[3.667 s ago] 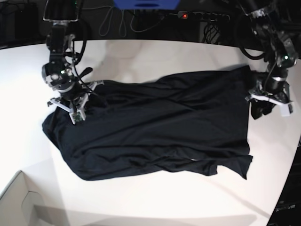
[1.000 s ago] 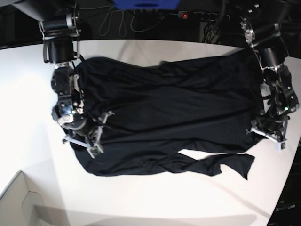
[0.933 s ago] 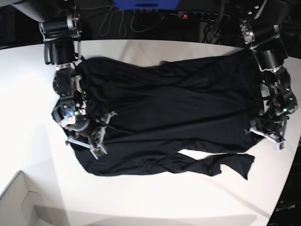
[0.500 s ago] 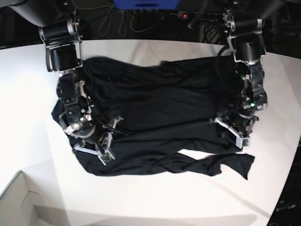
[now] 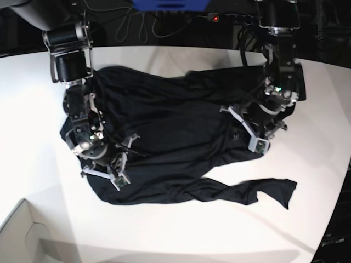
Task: Layout the t-shirt on the table in an organized manner, then fold the t-shirt properly
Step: 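Lower the shirt and regrasp its sides with both grippers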
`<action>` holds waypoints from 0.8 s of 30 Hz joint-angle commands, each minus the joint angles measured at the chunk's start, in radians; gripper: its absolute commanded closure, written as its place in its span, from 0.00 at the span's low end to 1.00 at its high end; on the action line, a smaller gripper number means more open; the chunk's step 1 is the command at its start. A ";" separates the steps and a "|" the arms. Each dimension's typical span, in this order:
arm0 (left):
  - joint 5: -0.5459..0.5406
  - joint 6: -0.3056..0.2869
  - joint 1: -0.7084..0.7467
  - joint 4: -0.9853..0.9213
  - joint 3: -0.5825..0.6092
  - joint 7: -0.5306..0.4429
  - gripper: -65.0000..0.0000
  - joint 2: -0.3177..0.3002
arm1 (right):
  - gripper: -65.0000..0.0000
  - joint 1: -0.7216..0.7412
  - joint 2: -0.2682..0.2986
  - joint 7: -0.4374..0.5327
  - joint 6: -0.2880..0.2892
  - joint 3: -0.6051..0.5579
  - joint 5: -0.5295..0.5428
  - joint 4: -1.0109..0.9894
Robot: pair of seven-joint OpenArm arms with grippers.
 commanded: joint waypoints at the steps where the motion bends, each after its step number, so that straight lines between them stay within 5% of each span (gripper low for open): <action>1: -0.009 -0.002 0.002 0.056 -0.015 -0.021 0.59 -0.003 | 1.00 0.025 0.005 0.020 0.000 0.004 0.007 0.021; 6: 0.000 0.002 0.024 0.158 -0.150 -0.018 0.59 0.026 | 1.00 0.018 0.007 0.019 0.000 0.006 0.007 0.021; 11: -0.006 0.002 0.005 0.006 -0.336 -0.018 0.59 0.061 | 1.00 0.002 0.007 0.019 0.000 0.006 0.007 0.042; 24: -0.009 0.000 -0.116 -0.238 -0.384 -0.027 0.59 0.060 | 1.00 -0.037 0.007 0.019 0.000 0.006 0.007 0.044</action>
